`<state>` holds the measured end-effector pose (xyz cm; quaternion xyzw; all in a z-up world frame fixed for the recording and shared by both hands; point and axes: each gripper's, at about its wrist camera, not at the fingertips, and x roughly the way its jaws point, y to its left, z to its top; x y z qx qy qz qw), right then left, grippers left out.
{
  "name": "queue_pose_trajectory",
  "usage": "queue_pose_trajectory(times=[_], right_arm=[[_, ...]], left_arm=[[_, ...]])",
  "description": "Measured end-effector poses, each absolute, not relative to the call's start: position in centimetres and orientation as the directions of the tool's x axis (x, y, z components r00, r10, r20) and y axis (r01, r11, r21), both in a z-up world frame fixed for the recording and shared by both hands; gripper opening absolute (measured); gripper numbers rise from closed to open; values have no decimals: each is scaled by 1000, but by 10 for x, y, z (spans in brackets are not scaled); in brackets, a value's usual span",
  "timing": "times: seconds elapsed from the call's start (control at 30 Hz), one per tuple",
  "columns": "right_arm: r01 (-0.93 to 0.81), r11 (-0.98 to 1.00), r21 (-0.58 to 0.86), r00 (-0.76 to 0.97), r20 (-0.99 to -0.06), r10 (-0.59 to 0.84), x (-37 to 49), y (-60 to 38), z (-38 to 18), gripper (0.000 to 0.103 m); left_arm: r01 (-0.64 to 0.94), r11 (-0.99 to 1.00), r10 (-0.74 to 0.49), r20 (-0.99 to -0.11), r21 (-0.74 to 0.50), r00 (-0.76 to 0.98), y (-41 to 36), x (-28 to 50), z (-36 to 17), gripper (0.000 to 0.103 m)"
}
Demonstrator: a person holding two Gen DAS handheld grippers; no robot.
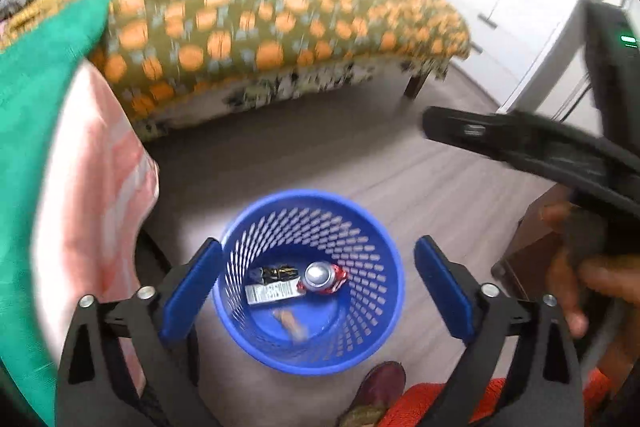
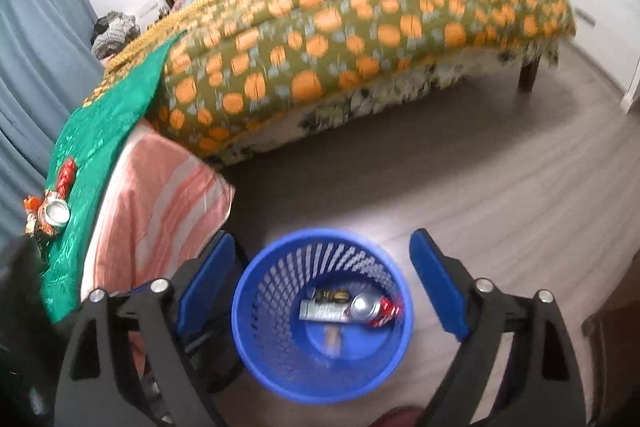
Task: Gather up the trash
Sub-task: 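Carry snack bar and gold candy to the blue wastebasket and release both, then move both open tools back over the remaining trash on the cloth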
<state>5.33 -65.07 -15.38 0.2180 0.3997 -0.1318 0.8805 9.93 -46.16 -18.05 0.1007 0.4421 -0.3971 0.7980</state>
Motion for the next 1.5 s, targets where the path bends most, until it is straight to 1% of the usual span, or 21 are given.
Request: queue_pose_trajectory(times=[0.07, 0.17, 0.23, 0.3, 0.37, 0.43, 0.57, 0.7, 0.8, 0.87, 0.93, 1.03, 1.23, 1.3, 1.4, 1.5], right_arm=[[398, 886, 237, 684, -721, -114, 52, -639, -136, 91], [391, 902, 185, 735, -653, -184, 49, -621, -112, 97], [377, 913, 153, 768, -603, -216, 48, -604, -98, 99], [341, 931, 128, 798, -563, -215, 48, -585, -88, 99], [289, 948, 132, 821, -544, -175, 51, -569, -86, 99], [222, 967, 121, 819, -561, -118, 58, -547, -92, 99], [83, 996, 22, 775, -630, -51, 73, -478, -111, 99], [-28, 996, 80, 742, -666, 74, 75, -407, -119, 99], [-119, 987, 113, 707, -688, 164, 84, -351, -119, 99], [-167, 978, 127, 682, -701, 207, 96, -315, -119, 99], [-185, 976, 119, 670, -711, 214, 108, -290, -120, 99], [-199, 977, 79, 653, -732, 193, 128, -263, -125, 99], [-205, 978, 34, 599, -786, 153, 151, -250, -143, 99], [-201, 978, 49, 569, -807, 157, 154, -251, -148, 98], [-195, 978, 75, 562, -809, 174, 157, -255, -149, 99], [-195, 978, 72, 563, -808, 172, 158, -256, -149, 99]], left_arm=[[739, 650, -569, -757, -175, 321, -447, 86, -158, 98], [757, 640, -570, -742, -133, 352, -427, 69, -134, 98], [774, 623, -583, -727, -113, 363, -411, 59, -122, 98], [774, 628, -576, -717, -83, 392, -387, 51, -112, 98], [757, 650, -557, -718, -63, 418, -366, 50, -109, 98], [725, 687, -529, -721, -55, 447, -332, 53, -105, 98], [641, 766, -459, -731, -39, 504, -261, 66, -107, 98], [504, 863, -315, -748, 30, 584, -183, 89, -118, 98], [347, 934, -169, -750, 85, 640, -127, 117, -127, 98], [266, 960, -108, -750, 93, 652, -100, 136, -129, 98], [181, 980, -52, -763, 86, 644, -73, 159, -133, 98], [131, 988, -17, -778, 84, 628, -55, 183, -137, 98], [148, 979, 19, -785, 140, 619, -63, 211, -141, 98], [136, 983, 12, -788, 122, 615, -62, 219, -144, 98], [100, 990, 22, -802, 102, 597, -60, 227, -148, 98], [48, 997, 15, -813, 53, 583, -44, 228, -150, 98]])
